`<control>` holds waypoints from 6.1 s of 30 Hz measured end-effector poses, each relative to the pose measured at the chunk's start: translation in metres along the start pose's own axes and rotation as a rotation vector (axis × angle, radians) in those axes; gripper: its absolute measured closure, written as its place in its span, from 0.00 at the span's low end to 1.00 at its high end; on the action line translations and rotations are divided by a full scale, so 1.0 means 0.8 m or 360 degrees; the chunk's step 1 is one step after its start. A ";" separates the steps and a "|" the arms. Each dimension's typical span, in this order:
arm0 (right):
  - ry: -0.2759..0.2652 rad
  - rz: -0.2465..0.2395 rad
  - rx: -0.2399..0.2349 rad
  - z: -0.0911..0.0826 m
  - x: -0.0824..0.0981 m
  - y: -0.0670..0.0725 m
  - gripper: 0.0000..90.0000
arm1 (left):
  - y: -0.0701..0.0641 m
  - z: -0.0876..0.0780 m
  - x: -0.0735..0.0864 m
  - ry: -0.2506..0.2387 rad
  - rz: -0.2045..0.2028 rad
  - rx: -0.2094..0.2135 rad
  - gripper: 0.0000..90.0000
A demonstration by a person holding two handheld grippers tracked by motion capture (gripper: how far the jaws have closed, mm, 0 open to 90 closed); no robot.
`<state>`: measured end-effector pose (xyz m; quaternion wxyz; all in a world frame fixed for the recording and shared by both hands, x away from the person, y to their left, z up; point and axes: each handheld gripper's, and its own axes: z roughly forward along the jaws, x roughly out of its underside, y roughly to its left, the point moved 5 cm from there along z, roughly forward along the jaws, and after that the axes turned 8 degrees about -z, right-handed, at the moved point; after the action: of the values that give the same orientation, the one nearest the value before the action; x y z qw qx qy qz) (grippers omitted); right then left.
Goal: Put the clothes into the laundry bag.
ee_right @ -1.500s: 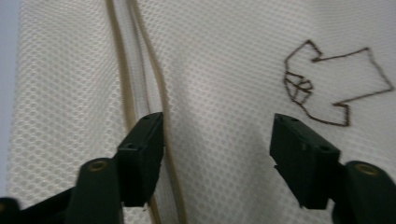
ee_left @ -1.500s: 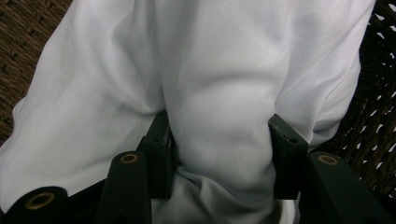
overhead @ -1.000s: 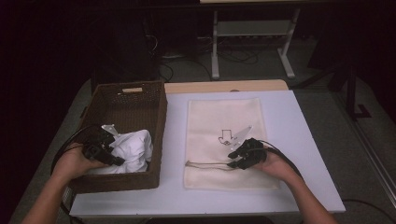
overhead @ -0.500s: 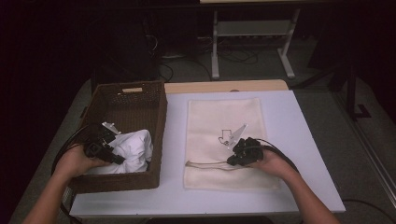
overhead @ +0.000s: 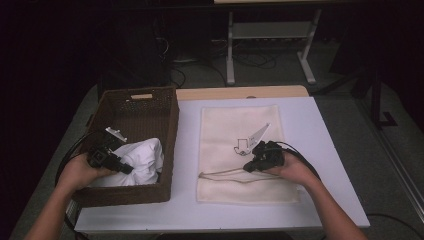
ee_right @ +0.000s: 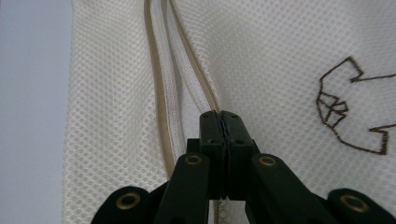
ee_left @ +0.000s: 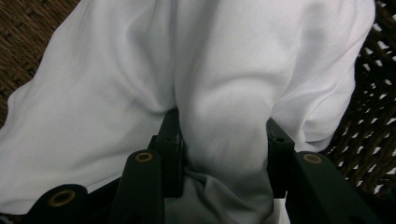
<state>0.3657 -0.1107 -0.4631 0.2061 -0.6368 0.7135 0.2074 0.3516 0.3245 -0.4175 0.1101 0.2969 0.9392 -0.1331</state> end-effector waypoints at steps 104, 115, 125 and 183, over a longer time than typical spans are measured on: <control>-0.0273 0.0223 0.0202 -0.104 -0.037 -0.094 0.98 | -0.221 -0.079 -0.128 -0.0400 0.0233 0.1138 0.74; -0.0316 0.0159 0.0200 -0.108 -0.056 -0.083 0.98 | -0.279 -0.011 -0.151 -0.0144 0.0337 0.1141 0.74; -0.0311 0.0079 0.0168 -0.105 -0.067 -0.063 0.98 | -0.279 0.071 -0.167 0.0004 0.0130 0.0922 0.74; -0.0251 0.0135 0.0003 -0.069 -0.018 -0.021 0.99 | -0.292 0.143 -0.160 -0.0186 -0.0066 0.0645 0.68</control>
<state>0.3823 -0.1316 -0.4102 0.2533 -0.5875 0.7215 0.2648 0.3313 0.0365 -0.4450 0.0996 0.2852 0.8911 -0.3385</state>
